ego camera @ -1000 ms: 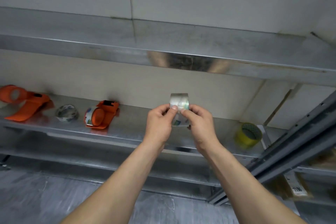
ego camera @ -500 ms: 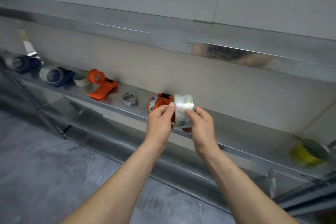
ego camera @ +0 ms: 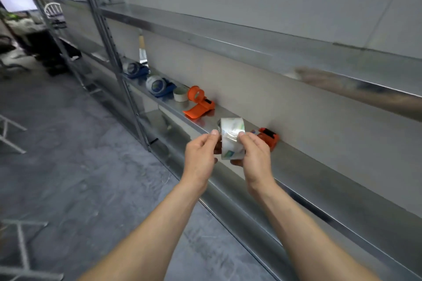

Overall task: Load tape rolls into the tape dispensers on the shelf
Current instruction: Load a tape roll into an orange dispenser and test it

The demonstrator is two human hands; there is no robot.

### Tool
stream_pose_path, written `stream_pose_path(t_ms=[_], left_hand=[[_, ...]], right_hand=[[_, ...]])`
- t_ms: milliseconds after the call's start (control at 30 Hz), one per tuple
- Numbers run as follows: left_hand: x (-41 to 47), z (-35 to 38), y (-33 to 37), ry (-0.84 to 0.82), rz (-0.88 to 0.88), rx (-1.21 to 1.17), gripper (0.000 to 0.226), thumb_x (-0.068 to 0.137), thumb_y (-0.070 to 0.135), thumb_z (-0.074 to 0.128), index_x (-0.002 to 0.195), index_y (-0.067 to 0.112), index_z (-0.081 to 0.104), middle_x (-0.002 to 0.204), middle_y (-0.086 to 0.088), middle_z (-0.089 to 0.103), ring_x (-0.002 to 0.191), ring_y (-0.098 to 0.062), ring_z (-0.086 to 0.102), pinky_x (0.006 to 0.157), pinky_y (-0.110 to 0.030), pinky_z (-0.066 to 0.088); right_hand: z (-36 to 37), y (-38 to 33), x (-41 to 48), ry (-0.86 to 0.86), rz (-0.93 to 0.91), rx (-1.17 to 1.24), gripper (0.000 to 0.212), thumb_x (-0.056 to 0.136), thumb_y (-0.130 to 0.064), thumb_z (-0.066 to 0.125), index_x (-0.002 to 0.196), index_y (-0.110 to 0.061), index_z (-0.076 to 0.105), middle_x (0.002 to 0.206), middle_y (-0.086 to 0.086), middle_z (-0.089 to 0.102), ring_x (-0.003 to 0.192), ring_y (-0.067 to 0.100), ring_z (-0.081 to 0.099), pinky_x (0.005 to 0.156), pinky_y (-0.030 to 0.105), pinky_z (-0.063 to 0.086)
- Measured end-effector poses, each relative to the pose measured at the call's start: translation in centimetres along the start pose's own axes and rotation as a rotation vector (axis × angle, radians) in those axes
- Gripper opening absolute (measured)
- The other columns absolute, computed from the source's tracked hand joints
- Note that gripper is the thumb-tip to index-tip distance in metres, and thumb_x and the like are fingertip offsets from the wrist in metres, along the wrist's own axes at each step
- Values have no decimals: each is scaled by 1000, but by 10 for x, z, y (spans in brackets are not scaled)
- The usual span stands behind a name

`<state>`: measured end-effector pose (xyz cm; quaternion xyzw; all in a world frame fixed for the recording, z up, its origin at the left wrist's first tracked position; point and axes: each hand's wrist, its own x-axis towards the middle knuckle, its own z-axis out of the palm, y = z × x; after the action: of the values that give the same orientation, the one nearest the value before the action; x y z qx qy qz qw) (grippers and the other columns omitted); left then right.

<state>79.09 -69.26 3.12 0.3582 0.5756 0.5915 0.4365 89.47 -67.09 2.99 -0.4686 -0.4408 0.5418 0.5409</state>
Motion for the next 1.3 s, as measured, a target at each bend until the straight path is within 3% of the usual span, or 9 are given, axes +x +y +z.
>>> stream_pose_path(t_ms=[133, 333, 433, 533, 667, 800, 1000, 1167, 1300], left_hand=[[-3, -12, 1, 58, 9, -31, 34, 99, 31, 53, 88, 4, 72, 77, -9, 71, 72, -19, 66, 65, -33, 49], [3, -32, 0, 117, 23, -62, 30, 98, 29, 54, 87, 8, 73, 73, -4, 71, 67, -12, 66, 59, -25, 50], [12, -46, -2, 150, 20, -69, 31, 98, 31, 55, 82, 11, 73, 69, -2, 69, 66, -12, 65, 60, -28, 49], [27, -63, -4, 173, 9, -86, 33, 97, 30, 55, 82, 5, 71, 67, -2, 67, 63, -12, 64, 63, -32, 52], [55, -89, -5, 173, 4, -113, 33, 97, 29, 56, 80, 5, 70, 67, -4, 67, 63, -14, 63, 67, -38, 54], [94, -120, -5, 155, -7, -113, 34, 97, 31, 56, 79, 5, 71, 71, -8, 69, 68, -19, 65, 72, -44, 56], [153, -167, 2, 108, -9, -91, 34, 96, 33, 57, 71, 17, 73, 67, -3, 70, 67, -17, 67, 71, -41, 56], [194, -198, 8, 36, -6, -43, 35, 97, 35, 55, 71, 20, 73, 67, -1, 70, 66, -14, 67, 65, -35, 53], [223, -214, 5, 17, -39, -25, 34, 97, 40, 53, 83, 17, 75, 82, -9, 74, 80, -24, 68, 73, -39, 53]], right_hand=[[12, -3, -4, -78, 0, 22, 34, 103, -22, 44, 84, -17, 71, 70, -9, 71, 70, 12, 63, 65, 29, 49], [34, 3, -1, -130, 3, -32, 49, 106, -36, 33, 90, -16, 75, 82, 4, 76, 75, 16, 70, 69, 33, 53], [50, 6, 2, -157, 29, -57, 53, 106, -39, 31, 89, -15, 75, 76, 4, 75, 68, 14, 69, 60, 32, 54], [71, 10, 7, -165, 60, -61, 51, 105, -40, 33, 85, -16, 74, 68, 2, 73, 61, 14, 67, 53, 29, 51], [107, 21, 22, -136, 75, -69, 42, 103, -40, 41, 83, -22, 74, 77, 5, 72, 72, 24, 66, 60, 36, 49], [148, 31, 42, -119, 76, -83, 37, 102, -36, 44, 92, -18, 75, 80, 7, 71, 73, 24, 65, 56, 33, 50], [211, 43, 72, -69, 92, -54, 33, 102, -32, 47, 88, -21, 75, 76, 1, 72, 68, 17, 65, 53, 28, 50], [252, 57, 95, -11, 87, -41, 24, 97, -20, 54, 82, -12, 72, 68, 0, 64, 68, 19, 59, 56, 31, 46], [272, 65, 116, 30, 123, -29, 20, 96, -17, 53, 82, -13, 67, 69, 1, 62, 65, 15, 57, 55, 29, 45]])
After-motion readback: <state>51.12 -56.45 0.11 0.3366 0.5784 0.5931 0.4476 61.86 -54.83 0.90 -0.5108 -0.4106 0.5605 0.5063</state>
